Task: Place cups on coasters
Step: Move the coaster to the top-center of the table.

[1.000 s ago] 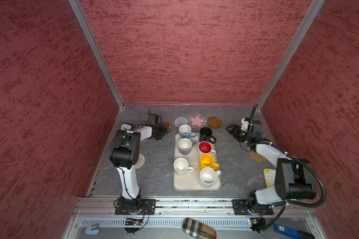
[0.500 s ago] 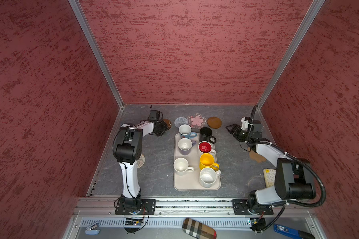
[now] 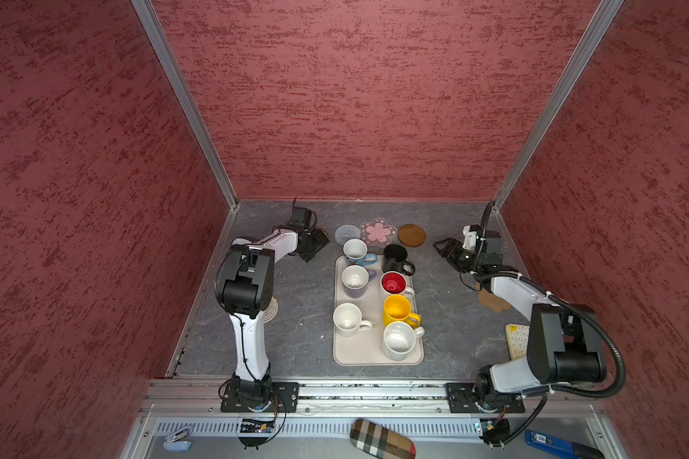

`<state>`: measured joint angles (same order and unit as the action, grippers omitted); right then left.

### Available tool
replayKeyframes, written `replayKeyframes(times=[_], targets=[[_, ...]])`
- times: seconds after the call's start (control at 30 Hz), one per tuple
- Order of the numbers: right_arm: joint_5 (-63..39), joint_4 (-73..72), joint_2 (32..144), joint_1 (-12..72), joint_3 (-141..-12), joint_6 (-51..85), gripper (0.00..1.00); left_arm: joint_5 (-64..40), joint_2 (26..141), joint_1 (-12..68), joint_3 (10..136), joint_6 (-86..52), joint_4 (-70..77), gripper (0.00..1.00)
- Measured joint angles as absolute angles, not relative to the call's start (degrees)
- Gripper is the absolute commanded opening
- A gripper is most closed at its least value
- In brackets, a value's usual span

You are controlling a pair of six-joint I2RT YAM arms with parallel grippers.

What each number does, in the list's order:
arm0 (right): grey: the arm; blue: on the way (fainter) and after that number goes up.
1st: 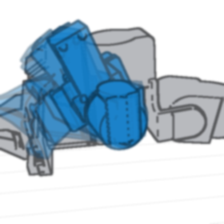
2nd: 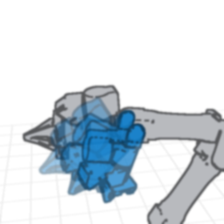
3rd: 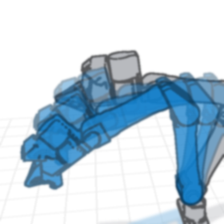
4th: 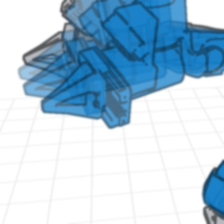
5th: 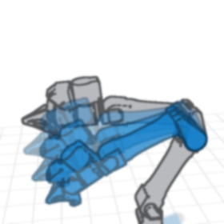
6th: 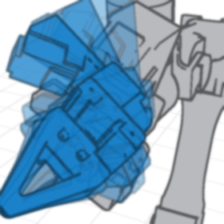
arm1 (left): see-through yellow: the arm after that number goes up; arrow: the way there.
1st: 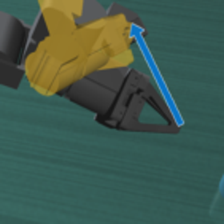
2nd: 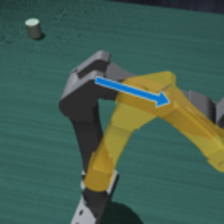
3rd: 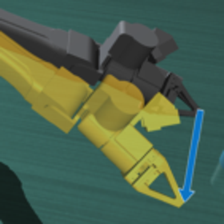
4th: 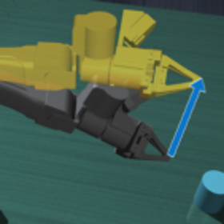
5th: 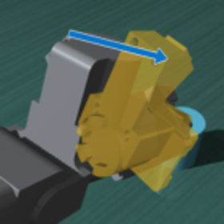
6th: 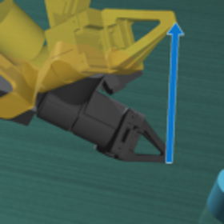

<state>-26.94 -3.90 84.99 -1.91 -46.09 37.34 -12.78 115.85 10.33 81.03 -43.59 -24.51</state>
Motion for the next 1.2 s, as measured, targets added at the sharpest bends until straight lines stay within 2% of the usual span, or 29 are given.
replayKeyframes(times=[0.4, 0.7, 1.0, 1.2], targets=[[-27.20, -4.38, 84.99, -1.91, -45.36, 37.54, 0.65, -10.70, 112.14, 4.95, 84.42, -36.07, -29.65, 0.72], [-27.62, -4.43, 84.99, -1.91, -45.36, 37.52, 0.63, -8.95, 121.38, 2.81, 97.47, -30.57, -35.24, 0.60], [-27.66, -4.32, 84.99, -1.91, -45.36, 37.52, 0.63, -8.56, 127.00, 2.46, 100.53, -27.42, -37.54, 0.62], [-28.01, -4.34, 84.99, -1.91, -45.36, 37.52, 0.63, -8.88, 127.28, 2.57, 100.99, -26.96, -37.56, 0.59]])
